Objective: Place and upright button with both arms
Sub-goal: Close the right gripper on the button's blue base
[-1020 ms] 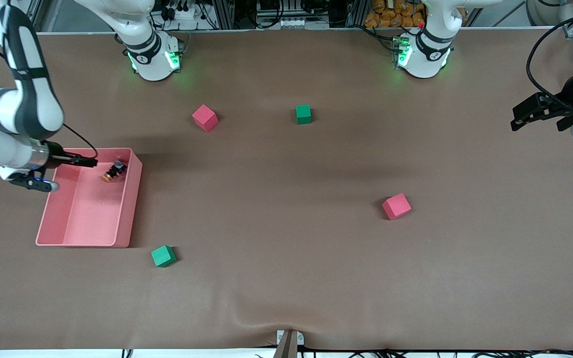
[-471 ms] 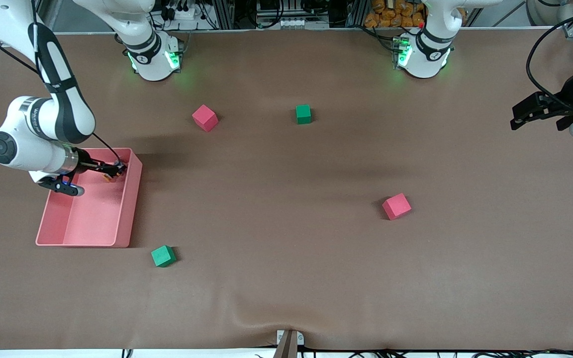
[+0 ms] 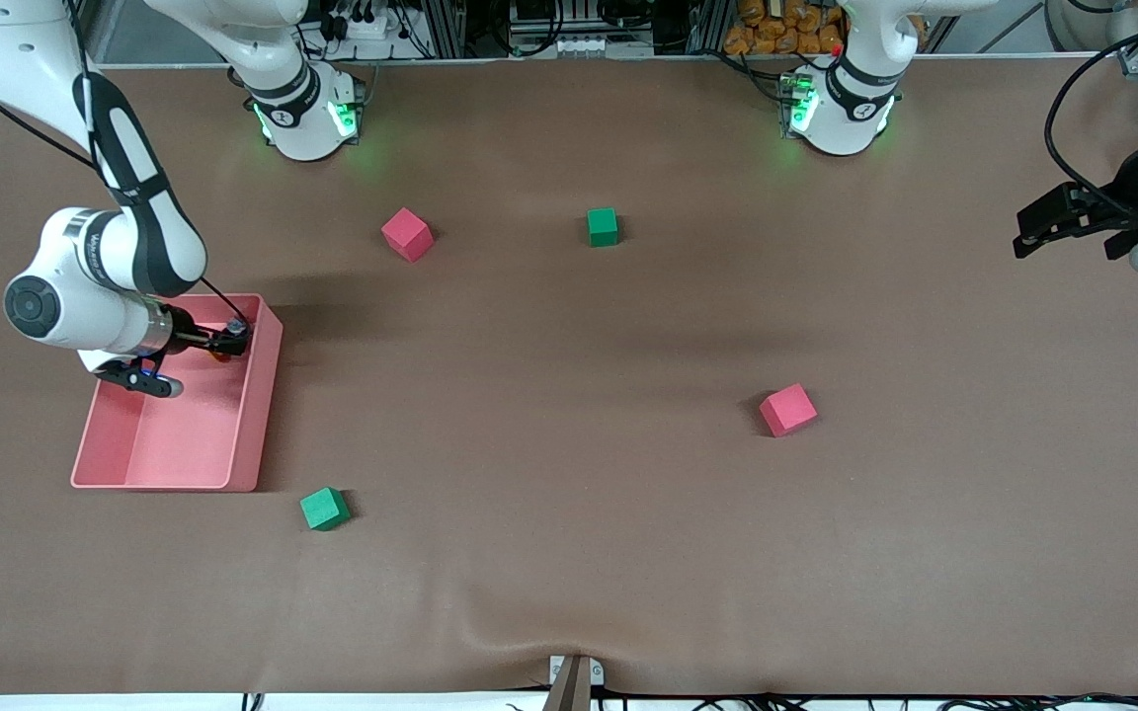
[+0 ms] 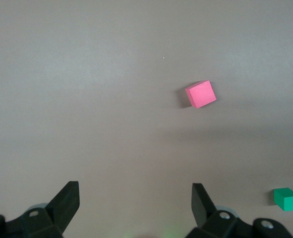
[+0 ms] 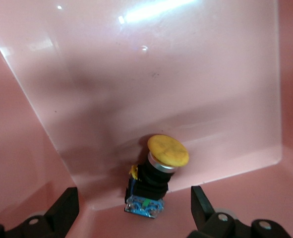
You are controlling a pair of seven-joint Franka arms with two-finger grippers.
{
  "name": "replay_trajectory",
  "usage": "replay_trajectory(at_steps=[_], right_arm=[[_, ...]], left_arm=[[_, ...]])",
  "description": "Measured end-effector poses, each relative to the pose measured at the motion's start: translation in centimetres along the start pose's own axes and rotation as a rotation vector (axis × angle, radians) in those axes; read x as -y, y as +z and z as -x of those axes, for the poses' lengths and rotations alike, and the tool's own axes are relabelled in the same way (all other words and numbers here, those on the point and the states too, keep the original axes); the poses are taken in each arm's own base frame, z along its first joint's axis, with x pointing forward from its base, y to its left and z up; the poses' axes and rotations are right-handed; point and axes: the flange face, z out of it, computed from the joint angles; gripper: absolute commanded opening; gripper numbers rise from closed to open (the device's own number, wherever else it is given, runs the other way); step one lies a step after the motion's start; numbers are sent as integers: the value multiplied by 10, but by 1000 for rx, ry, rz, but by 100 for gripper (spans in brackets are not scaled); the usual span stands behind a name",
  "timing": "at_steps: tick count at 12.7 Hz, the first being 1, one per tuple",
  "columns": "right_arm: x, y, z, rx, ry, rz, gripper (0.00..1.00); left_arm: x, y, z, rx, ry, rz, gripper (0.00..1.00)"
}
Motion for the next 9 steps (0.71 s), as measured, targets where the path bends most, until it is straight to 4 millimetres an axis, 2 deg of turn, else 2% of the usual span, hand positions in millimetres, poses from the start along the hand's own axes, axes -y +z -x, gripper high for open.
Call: replay_trajectory(at_steps=[3, 9], right_arm=[[1, 13, -1, 20, -24, 3, 100], [-1, 14, -1, 22, -21, 3, 100]], left_arm=[[0, 2, -1, 3, 0, 0, 100], [0, 4, -2, 7, 0, 0, 100]])
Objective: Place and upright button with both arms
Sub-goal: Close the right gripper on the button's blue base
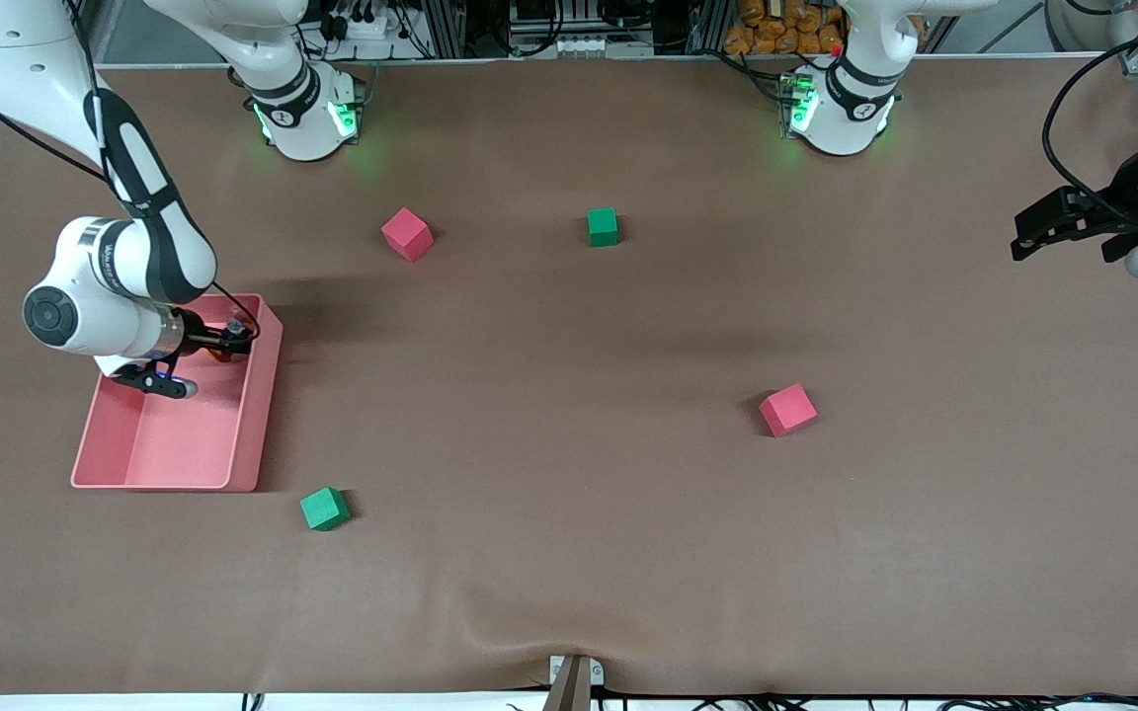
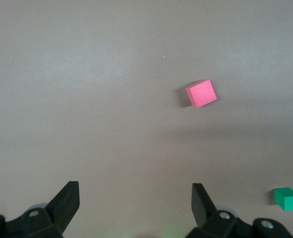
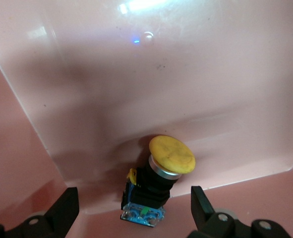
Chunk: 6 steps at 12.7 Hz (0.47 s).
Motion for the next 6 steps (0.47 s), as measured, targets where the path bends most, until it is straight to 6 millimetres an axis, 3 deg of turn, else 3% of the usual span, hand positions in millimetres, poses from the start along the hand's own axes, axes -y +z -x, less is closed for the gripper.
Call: replay_trajectory(at_steps=[6], right_arm=[[0, 10, 0, 19, -5, 2, 100]], left_arm=[[0, 0, 0, 0, 0, 0, 100]])
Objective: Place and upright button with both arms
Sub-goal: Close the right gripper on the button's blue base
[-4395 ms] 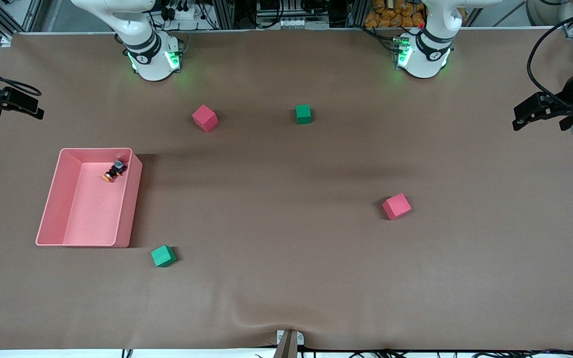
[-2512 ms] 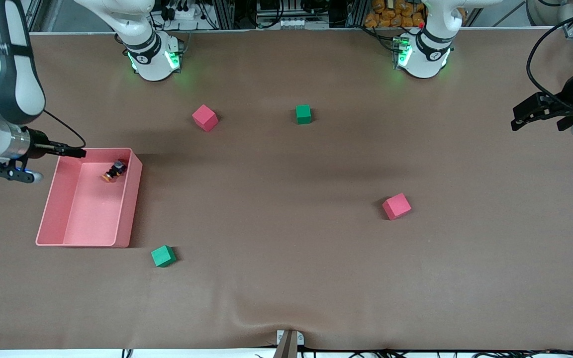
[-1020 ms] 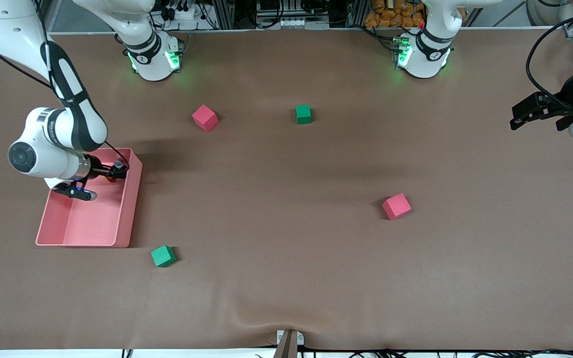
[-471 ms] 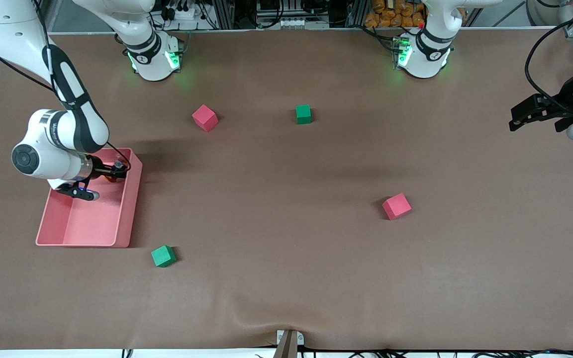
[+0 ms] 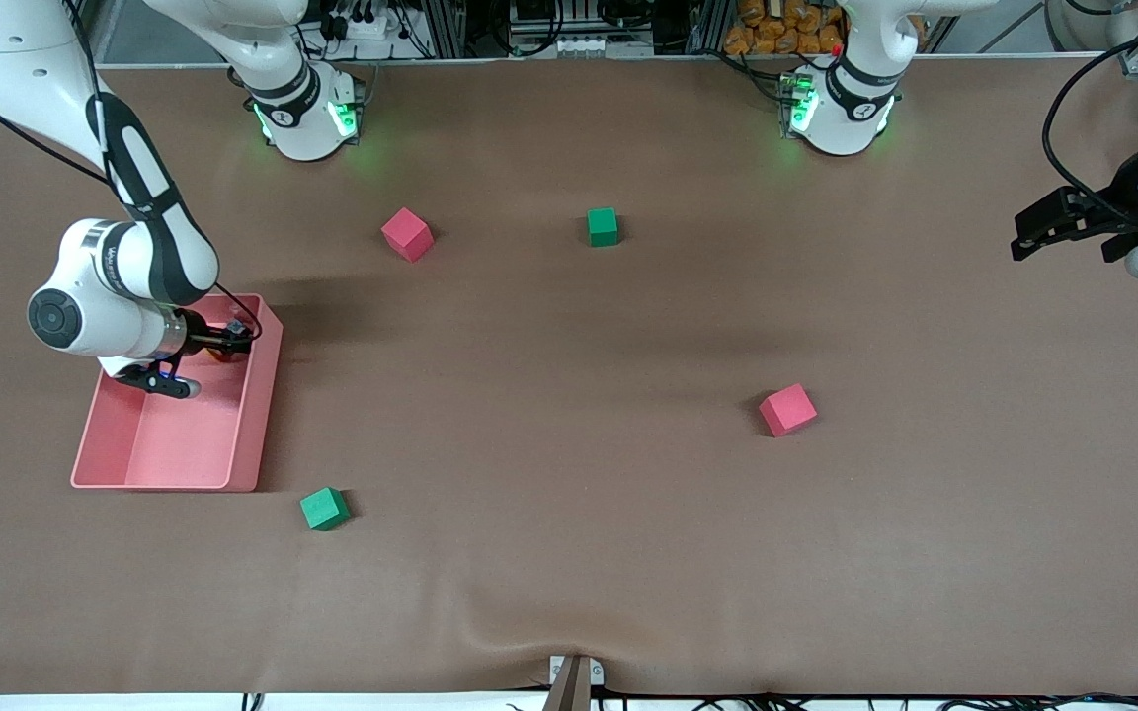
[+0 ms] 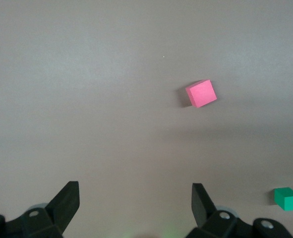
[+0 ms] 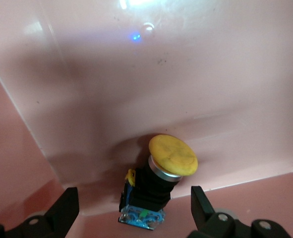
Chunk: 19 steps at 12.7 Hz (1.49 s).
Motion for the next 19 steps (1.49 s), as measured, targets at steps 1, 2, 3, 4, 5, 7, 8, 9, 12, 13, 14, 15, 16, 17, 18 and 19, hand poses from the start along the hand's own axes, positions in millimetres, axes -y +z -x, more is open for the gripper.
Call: replay_trajectory(at_steps=[1, 2, 3, 4, 5, 7, 8, 9, 12, 13, 14, 15, 16, 17, 18, 19], right_arm=[[0, 4, 0, 7, -1, 1, 100], [0, 6, 0, 11, -2, 1, 100], [0, 9, 0, 14, -3, 2, 100], [0, 11, -1, 15, -4, 2, 100], [-1, 15, -2, 17, -6, 2, 63], [-2, 19, -3, 20, -32, 2, 0], [-6, 19, -3, 19, -52, 0, 0], [-11, 19, -4, 18, -66, -3, 0], [-16, 15, -5, 13, -76, -7, 0], [-16, 15, -5, 13, -77, -7, 0], [-16, 15, -5, 13, -78, -7, 0], [-16, 15, -5, 13, -79, -7, 0], [-16, 15, -5, 13, -82, -7, 0], [-16, 15, -5, 13, -91, -7, 0], [-16, 14, -5, 13, -107, -7, 0], [-17, 13, -5, 10, -125, -8, 0]], left_arm=[[0, 0, 0, 0, 0, 0, 100], [0, 0, 0, 0, 0, 0, 100], [0, 0, 0, 0, 0, 0, 100], [0, 0, 0, 0, 0, 0, 100], [0, 0, 0, 0, 0, 0, 100], [0, 0, 0, 0, 0, 0, 100], [0, 0, 0, 0, 0, 0, 100], [0, 0, 0, 0, 0, 0, 100], [0, 0, 0, 0, 0, 0, 100], [0, 0, 0, 0, 0, 0, 100], [0, 0, 0, 0, 0, 0, 100], [0, 0, 0, 0, 0, 0, 100], [0, 0, 0, 0, 0, 0, 100], [0, 0, 0, 0, 0, 0, 100], [0, 0, 0, 0, 0, 0, 100], [0, 0, 0, 0, 0, 0, 100]])
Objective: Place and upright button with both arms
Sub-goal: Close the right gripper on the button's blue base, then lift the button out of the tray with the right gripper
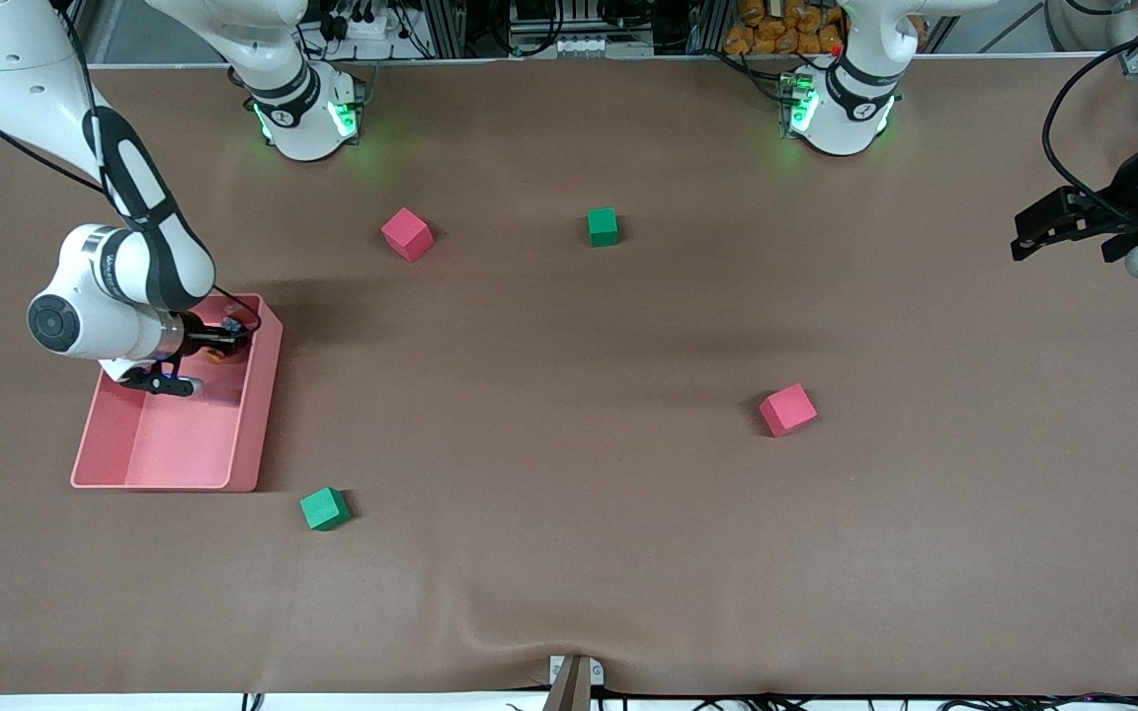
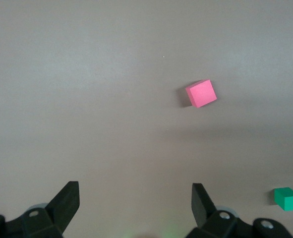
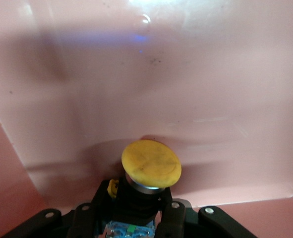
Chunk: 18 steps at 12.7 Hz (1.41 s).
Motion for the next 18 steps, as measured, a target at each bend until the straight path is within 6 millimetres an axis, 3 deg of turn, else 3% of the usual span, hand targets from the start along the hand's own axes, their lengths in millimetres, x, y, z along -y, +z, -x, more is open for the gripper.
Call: replay_trajectory(at_steps=[3, 9, 12, 14, 16, 18], right_arm=[[-10, -23, -6, -10, -39, -4, 0], [-15, -109, -12, -103, -79, 3, 0], [-5, -153, -15, -130, -115, 9, 0], [30, -192, -24, -168, -180, 26, 0], [90, -218, -29, -211, -273, 46, 0], [157, -226, -27, -233, -366, 62, 0]], left_arm=[[0, 0, 0, 0, 0, 0, 100], [1, 0, 0, 0, -1, 0, 100], [1, 0, 0, 0, -2, 0, 100], [1, 0, 0, 0, -2, 0, 100], [1, 0, 0, 0, -2, 0, 100], [1, 0, 0, 0, -2, 0, 100]])
